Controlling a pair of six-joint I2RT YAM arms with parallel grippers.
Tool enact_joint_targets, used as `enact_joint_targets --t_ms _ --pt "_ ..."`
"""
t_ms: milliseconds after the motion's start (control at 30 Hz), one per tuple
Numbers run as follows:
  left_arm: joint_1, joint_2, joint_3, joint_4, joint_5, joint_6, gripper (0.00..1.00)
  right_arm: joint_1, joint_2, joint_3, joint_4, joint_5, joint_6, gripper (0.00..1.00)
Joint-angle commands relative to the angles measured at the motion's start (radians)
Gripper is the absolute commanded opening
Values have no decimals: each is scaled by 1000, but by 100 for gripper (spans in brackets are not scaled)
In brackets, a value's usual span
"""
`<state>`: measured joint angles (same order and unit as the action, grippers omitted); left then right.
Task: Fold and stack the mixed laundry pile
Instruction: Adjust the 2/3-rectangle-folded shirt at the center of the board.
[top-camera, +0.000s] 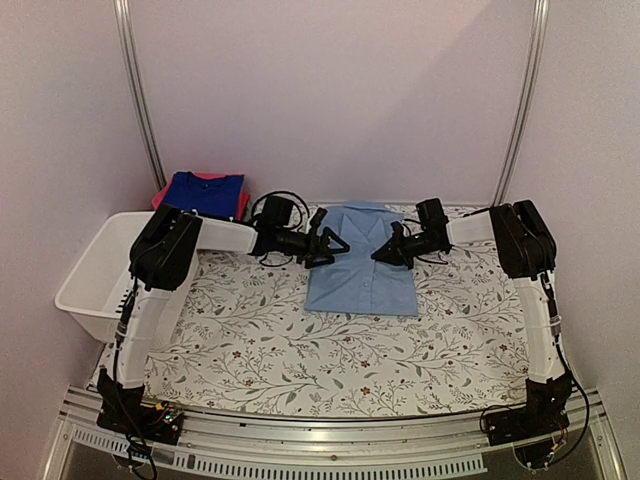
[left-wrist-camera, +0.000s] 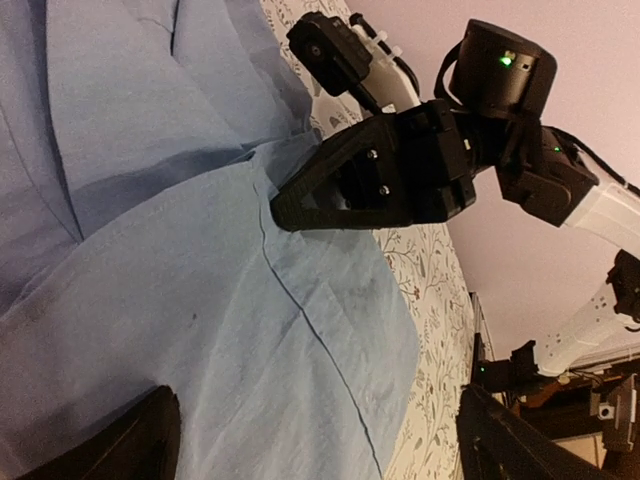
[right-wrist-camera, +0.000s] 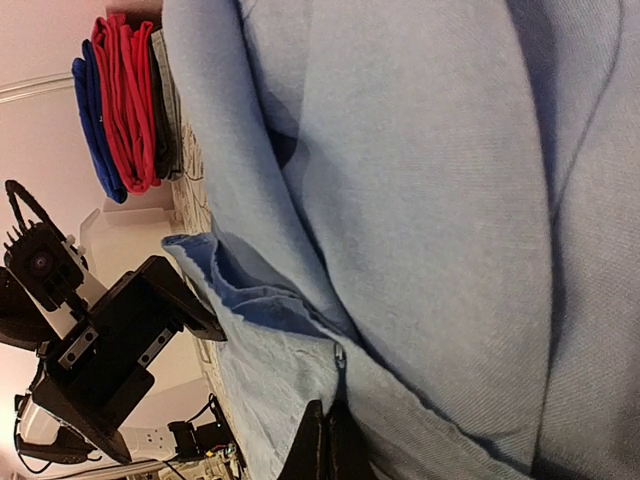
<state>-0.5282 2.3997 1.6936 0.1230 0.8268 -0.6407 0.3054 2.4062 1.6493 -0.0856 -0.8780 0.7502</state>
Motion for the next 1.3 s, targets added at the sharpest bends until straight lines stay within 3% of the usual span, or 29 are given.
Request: enact_joint_targets --t_ms 0,367,533,733,900,1067,1267 --pt "9 93 64 41 -6 -56 96 -2 46 25 -64 53 -39 0" --pt "74 263 334 -91 -162 -77 100 15 91 98 -189 113 -104 0" --pt "86 305 401 -107 -160 -109 100 15 94 116 -201 117 -117 0" --pt "67 215 270 -189 -187 -51 100 15 94 156 -211 128 -122 5" --pt "92 68 11 -58 -217 -101 100 3 61 175 -228 121 -159 30" --pt "87 -8 -30 -105 -197 -61 100 0 -19 201 -212 4 -216 51" --pt "109 -189 -155 -115 -252 3 100 3 -180 124 -336 28 -333 54"
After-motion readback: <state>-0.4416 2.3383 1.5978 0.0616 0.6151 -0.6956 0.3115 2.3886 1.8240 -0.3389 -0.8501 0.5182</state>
